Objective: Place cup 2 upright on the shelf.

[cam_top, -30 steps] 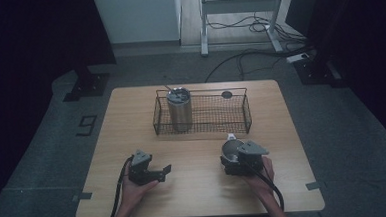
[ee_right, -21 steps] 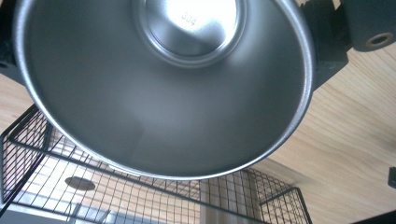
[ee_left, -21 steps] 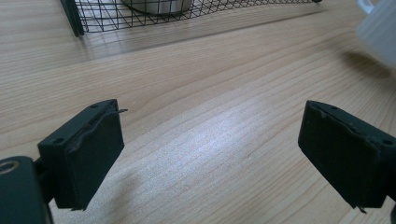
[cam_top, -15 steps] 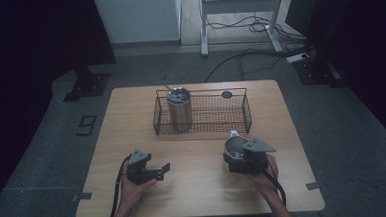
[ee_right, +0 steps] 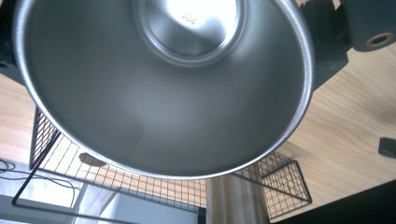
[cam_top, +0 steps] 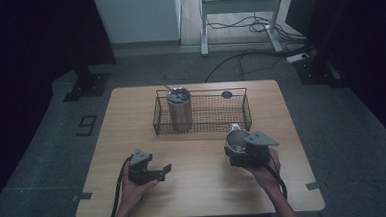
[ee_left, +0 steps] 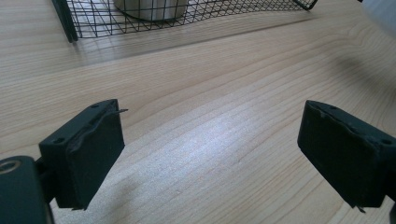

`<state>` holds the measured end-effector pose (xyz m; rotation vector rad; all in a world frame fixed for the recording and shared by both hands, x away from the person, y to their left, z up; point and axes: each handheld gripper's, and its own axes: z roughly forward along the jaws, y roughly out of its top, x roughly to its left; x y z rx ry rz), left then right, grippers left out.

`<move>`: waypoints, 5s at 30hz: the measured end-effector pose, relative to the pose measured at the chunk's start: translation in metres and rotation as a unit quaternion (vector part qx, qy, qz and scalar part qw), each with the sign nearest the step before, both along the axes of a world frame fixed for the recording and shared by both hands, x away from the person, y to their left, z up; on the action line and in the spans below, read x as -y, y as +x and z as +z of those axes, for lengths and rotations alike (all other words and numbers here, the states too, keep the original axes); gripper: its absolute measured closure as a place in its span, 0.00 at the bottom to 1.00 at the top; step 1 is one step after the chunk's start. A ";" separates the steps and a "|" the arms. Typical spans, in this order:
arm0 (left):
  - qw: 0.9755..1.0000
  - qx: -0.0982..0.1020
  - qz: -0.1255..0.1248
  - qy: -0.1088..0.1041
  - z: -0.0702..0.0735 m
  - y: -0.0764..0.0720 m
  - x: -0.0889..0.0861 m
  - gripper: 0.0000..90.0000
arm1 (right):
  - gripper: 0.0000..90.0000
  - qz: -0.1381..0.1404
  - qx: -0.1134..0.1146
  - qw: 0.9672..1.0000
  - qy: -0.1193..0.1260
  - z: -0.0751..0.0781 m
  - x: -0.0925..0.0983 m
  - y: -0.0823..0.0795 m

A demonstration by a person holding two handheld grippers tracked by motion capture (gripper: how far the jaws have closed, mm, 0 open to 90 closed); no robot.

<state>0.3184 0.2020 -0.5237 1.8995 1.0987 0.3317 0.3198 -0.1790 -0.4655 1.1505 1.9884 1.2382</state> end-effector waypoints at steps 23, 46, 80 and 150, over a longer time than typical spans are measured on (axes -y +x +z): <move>1.000 -0.001 -0.006 0.002 0.000 -0.001 0.003 0.08 | 0.07 0.001 0.013 1.000 0.005 0.031 0.004 0.014; 1.000 0.002 -0.003 -0.002 0.002 -0.002 0.002 0.08 | 0.07 0.008 0.019 1.000 0.008 0.051 0.004 0.024; 1.000 0.003 -0.004 0.004 0.002 -0.002 0.002 0.08 | 0.07 0.013 0.013 1.000 0.009 0.061 0.001 0.049; 1.000 0.004 -0.008 0.009 0.005 -0.004 -0.001 0.10 | 0.07 -0.017 -0.009 1.000 -0.004 0.072 -0.015 0.133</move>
